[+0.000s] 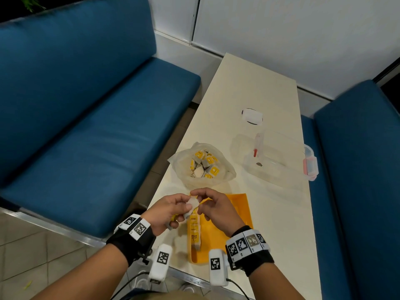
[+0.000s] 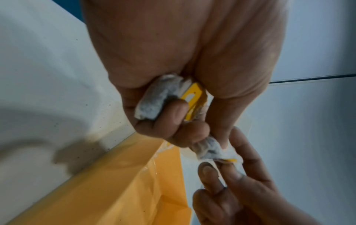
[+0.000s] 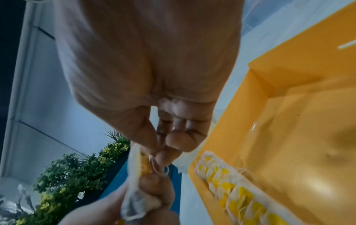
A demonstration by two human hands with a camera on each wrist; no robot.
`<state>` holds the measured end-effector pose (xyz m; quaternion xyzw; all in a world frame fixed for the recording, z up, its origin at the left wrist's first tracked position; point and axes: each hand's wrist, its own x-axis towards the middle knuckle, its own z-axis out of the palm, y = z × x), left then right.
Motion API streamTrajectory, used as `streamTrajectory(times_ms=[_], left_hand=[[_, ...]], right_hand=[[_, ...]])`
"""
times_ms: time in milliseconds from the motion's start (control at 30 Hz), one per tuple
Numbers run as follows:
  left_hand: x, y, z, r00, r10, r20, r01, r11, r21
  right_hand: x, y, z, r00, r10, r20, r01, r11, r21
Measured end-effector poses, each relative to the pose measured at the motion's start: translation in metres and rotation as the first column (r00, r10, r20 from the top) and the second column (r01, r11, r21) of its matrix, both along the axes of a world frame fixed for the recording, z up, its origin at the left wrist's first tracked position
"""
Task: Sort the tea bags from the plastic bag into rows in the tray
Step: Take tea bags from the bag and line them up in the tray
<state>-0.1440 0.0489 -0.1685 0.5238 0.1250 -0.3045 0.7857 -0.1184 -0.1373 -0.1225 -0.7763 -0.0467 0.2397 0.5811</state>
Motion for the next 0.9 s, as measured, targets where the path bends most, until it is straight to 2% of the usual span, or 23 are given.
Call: streamTrajectory(times_ms=[100, 200, 367, 467, 567, 633, 733, 900], left_hand=[[0.004, -0.001, 0.004, 0.999, -0.037, -0.026, 0.037, 0.999, -0.023], [0.007, -0.002, 0.009, 1.000, -0.022, -0.005, 0.023, 0.998, 0.053], [0.005, -0.002, 0.010, 0.982, -0.070, 0.173, 0.027, 0.970, 0.240], [0.004, -0.007, 0.007, 0.981, -0.038, 0.192, -0.025, 0.949, 0.315], [0.003, -0.009, 0.005, 0.980, -0.022, 0.197, -0.039, 0.953, 0.300], [0.002, -0.009, 0.003, 0.979, -0.020, 0.204, -0.048, 0.945, 0.323], [-0.001, -0.005, -0.005, 0.968, -0.050, 0.247, -0.067, 0.892, 0.446], [-0.012, -0.005, -0.014, 0.939, -0.198, 0.280, 0.005, 0.824, 0.567]], right_hand=[[0.002, -0.002, -0.001, 0.999, 0.020, 0.045, -0.019, 0.999, -0.037], [0.003, -0.005, -0.003, 0.996, -0.034, 0.081, 0.037, 0.999, -0.035], [0.009, -0.006, 0.000, 0.991, -0.097, 0.095, 0.104, 0.992, -0.071], [0.007, -0.004, 0.001, 0.989, -0.134, 0.065, 0.136, 0.990, -0.043], [0.005, -0.006, -0.003, 0.990, -0.137, 0.022, 0.138, 0.987, -0.086], [0.004, -0.010, -0.006, 0.992, -0.121, 0.020, 0.122, 0.985, -0.126], [0.000, -0.020, -0.012, 0.998, -0.066, -0.006, 0.064, 0.979, -0.194], [-0.023, -0.034, -0.033, 0.974, 0.112, -0.198, -0.177, 0.919, -0.351]])
